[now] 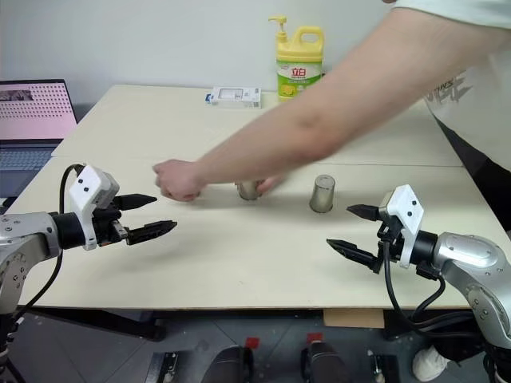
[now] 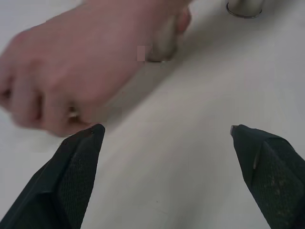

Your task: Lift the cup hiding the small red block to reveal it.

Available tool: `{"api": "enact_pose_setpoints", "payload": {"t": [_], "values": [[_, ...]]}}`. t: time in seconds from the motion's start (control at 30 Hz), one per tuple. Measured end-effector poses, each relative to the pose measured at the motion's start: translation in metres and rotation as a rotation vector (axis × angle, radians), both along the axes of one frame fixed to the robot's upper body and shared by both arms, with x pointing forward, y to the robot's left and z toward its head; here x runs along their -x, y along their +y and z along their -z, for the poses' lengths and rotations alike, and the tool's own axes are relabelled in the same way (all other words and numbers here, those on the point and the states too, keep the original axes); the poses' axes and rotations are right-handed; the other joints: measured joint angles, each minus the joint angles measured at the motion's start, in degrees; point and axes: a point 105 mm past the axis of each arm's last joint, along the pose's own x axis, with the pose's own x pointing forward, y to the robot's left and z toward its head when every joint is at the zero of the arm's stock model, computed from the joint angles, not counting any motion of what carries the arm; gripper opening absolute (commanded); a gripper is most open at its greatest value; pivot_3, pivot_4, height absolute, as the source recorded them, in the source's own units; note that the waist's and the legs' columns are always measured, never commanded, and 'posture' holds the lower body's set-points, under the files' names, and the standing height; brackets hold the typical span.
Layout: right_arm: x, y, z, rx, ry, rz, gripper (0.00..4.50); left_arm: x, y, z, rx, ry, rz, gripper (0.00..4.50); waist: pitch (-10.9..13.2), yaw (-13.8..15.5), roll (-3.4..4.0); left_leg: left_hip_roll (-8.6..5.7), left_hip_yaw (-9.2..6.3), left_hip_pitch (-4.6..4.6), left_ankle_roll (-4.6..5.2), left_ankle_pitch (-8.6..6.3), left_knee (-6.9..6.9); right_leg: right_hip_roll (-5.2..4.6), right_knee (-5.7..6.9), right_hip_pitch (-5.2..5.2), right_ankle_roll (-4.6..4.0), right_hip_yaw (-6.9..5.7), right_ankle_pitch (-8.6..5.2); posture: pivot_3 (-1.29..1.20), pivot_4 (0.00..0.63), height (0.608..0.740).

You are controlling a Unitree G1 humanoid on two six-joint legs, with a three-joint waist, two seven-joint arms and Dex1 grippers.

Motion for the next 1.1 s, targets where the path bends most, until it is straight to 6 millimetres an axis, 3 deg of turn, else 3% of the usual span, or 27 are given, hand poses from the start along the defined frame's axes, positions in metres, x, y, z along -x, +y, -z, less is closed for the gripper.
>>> {"api": "enact_pose_setpoints", "payload": {"t": [0.27, 0.47, 0.6, 0.87, 1.1], "values": [[-0.004, 0.008, -0.005, -0.025, -0.016, -0.007, 4.50, 0.000, -0.003, 0.002, 0.000, 0.010, 0.013, 4.49, 0.00, -0.01, 0.00, 0.00, 0.00, 0.00, 0.00, 0.00, 0.01, 0.01, 0.01, 0.00, 0.00, 0.00, 0.00, 0.00, 0.150, 0.740], [-0.009, 0.033, -0.024, -0.090, -0.047, -0.069, 4.50, 0.000, -0.009, 0.000, 0.020, 0.001, 0.049, 4.49, 0.00, -0.11, 0.01, 0.00, -0.01, -0.01, 0.00, 0.00, 0.00, 0.01, 0.01, 0.00, 0.00, -0.01, 0.00, 0.00, 0.150, 0.740], [-0.017, 0.067, -0.035, -0.116, -0.075, -0.145, 4.50, -0.001, -0.012, -0.003, 0.019, -0.007, 0.070, 4.49, 0.01, -0.23, 0.01, 0.01, 0.00, -0.01, 0.00, 0.00, 0.00, 0.06, 0.02, -0.04, 0.00, 0.00, 0.01, 0.00, 0.150, 0.740], [-0.077, 0.125, -0.039, -0.032, -0.067, -0.053, 4.50, -0.002, -0.008, -0.004, 0.011, 0.008, 0.076, 4.49, 0.01, -0.28, 0.03, 0.02, 0.04, -0.15, 0.00, 0.00, -0.01, 0.11, 0.06, -0.24, -0.05, 0.02, 0.03, 0.00, 0.150, 0.740], [-0.129, 0.163, -0.027, 0.019, -0.012, 0.021, 4.50, 0.001, -0.008, -0.004, 0.028, 0.026, 0.099, 4.49, 0.01, -0.28, 0.02, 0.01, 0.06, -0.46, 0.00, 0.00, 0.02, 0.10, 0.07, -0.51, -0.32, 0.02, 0.19, 0.00, 0.150, 0.740]]}}
